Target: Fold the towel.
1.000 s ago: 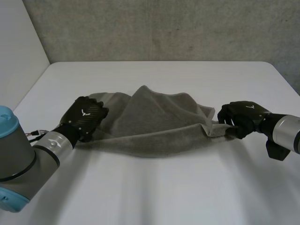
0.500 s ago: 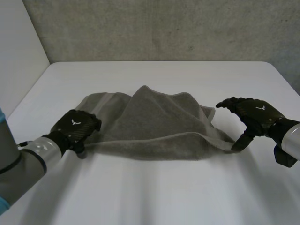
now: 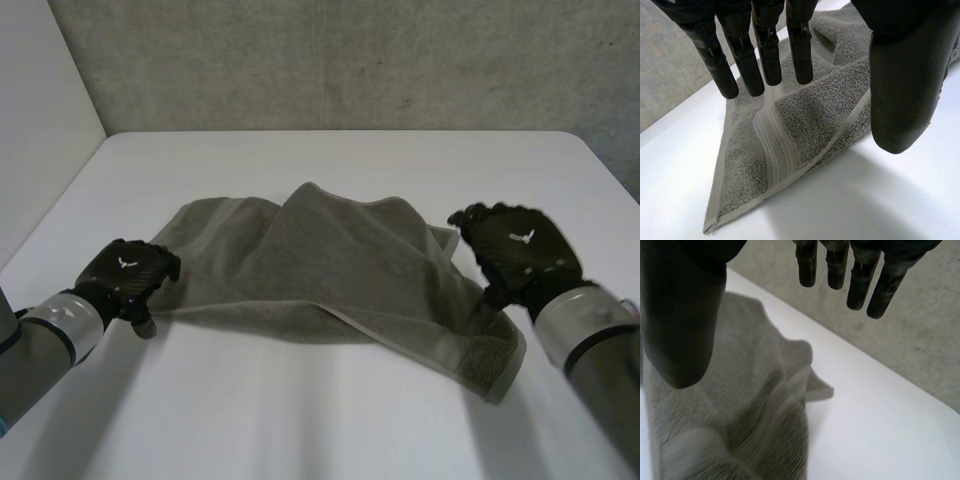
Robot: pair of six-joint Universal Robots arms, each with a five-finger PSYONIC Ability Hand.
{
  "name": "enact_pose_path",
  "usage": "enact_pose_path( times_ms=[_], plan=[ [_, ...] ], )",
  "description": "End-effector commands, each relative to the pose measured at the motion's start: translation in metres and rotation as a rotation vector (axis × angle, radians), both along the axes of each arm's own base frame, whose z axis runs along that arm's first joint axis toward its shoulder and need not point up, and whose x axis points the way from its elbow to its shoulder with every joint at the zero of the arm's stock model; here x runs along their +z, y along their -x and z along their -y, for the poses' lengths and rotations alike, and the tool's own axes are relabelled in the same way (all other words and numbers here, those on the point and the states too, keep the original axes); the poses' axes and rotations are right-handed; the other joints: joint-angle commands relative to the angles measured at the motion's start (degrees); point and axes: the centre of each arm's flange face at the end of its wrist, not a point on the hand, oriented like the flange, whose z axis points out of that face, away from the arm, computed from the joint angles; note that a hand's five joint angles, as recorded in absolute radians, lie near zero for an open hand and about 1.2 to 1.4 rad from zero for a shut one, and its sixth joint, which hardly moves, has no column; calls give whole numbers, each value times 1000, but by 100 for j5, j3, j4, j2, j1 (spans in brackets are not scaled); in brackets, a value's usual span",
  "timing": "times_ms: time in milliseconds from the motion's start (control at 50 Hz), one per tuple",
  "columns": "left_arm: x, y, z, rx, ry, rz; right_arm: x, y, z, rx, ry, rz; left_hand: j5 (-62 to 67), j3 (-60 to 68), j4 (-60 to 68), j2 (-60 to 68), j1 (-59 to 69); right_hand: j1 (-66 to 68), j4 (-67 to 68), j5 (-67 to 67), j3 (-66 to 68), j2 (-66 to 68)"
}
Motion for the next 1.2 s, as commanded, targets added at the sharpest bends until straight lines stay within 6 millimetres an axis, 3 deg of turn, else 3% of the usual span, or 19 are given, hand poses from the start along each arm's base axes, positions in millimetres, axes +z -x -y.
enact_pose_path(
  times_ms=[20, 200, 300, 580, 660, 800, 1020, 1200],
  plan=[
    [-3, 2, 9, -4, 35, -2, -26, -17, -29, 42, -50, -71, -42, -276, -256, -232, -249, -290, -480, -382, -355, -361],
    [-9, 2, 22, 0, 46, 0, -40, -17, -37, 25, -14, -66, -25, -259, -239, -215, -232, -290, -480, -382, -355, -361],
    [-20, 2, 28, -2, 17, 5, -59, -13, -37, -1, -49, -90, 9, -225, -205, -181, -199, -290, -480, -382, -355, -361],
    [-27, 3, 29, -6, -4, 6, -87, -16, -32, 27, -93, -93, 76, -158, -138, -114, -132, -290, -480, -382, -355, -361],
    [-28, 4, 28, -6, -7, 7, -95, -16, -25, 31, -102, -87, 93, -141, -121, -97, -115, -290, -480, -382, -355, -361],
    [-28, 3, 26, -6, -12, 6, -94, -13, -10, 9, -68, -65, 110, -124, -104, -80, -98, 105, -85, 13, 40, 34],
    [-26, 3, 26, -5, -5, 5, -103, 2, 31, -52, -40, -50, 93, -141, -121, -97, -115, 374, 184, 283, 309, 303],
    [-26, 4, 25, -7, -6, 5, -106, 12, 39, -72, -48, -86, 110, -124, -104, -80, -98, 391, 201, 299, 326, 320]
  ],
)
